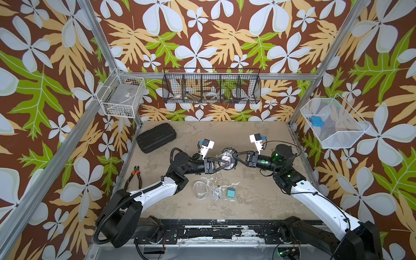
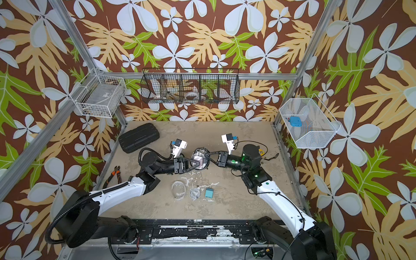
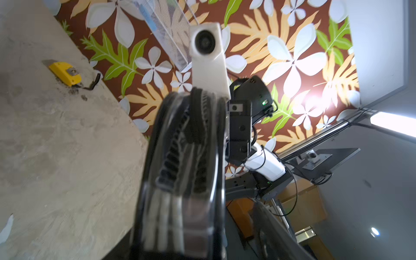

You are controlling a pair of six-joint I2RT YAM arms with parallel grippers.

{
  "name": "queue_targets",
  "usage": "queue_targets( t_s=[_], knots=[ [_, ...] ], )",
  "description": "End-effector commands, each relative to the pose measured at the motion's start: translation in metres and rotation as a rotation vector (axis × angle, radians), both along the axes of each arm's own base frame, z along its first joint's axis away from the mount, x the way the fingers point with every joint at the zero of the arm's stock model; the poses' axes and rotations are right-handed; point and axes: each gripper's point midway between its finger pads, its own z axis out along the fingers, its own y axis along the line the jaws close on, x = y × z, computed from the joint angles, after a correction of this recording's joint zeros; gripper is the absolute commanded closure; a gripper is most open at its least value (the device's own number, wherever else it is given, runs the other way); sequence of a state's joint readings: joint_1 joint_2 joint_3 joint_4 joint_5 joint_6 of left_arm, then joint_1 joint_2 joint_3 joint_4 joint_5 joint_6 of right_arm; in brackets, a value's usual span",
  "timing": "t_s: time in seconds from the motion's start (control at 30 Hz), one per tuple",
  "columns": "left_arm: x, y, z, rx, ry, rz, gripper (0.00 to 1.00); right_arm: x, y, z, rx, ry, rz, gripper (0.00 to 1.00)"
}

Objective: Pack away charging kits
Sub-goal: Adjust the storage bag.

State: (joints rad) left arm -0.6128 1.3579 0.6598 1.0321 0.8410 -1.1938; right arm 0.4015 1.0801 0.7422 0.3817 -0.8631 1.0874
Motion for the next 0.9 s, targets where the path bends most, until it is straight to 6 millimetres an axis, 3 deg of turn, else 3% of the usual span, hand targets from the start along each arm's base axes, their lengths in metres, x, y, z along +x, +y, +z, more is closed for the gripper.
queue_targets(
  t_s=[0.0,0.13,0.23,0.4,0.57,0.73,0.87],
  knots=[
    [0.004,0.011,0.041,-0.185,-0.020,0.056,0.34,0.010,0.001,0.016,0.087,0.003,-0.065,1.00],
    [0.006,0.004,0.039,-0.184,0.002,0.045,0.37,0.012,0.003,0.009,0.116,0.032,-0.094,1.00],
    [0.014,0.007,0.033,-0.184,0.036,0.098,0.47,0.015,0.004,0.003,0.119,0.047,-0.109,1.00],
    [0.027,0.014,0.024,-0.167,0.095,0.196,0.76,0.015,0.005,0.005,0.093,0.032,-0.109,0.99],
    [0.046,0.028,0.018,-0.130,0.153,0.298,0.88,0.003,-0.003,0.014,-0.026,-0.081,-0.122,0.71],
    [0.058,0.026,0.005,-0.047,0.253,0.292,0.92,-0.013,-0.008,0.013,-0.177,-0.222,-0.080,0.55],
    [0.058,0.018,0.004,-0.022,0.323,0.244,0.91,-0.020,-0.003,0.000,-0.331,-0.331,-0.051,0.54]
  ],
)
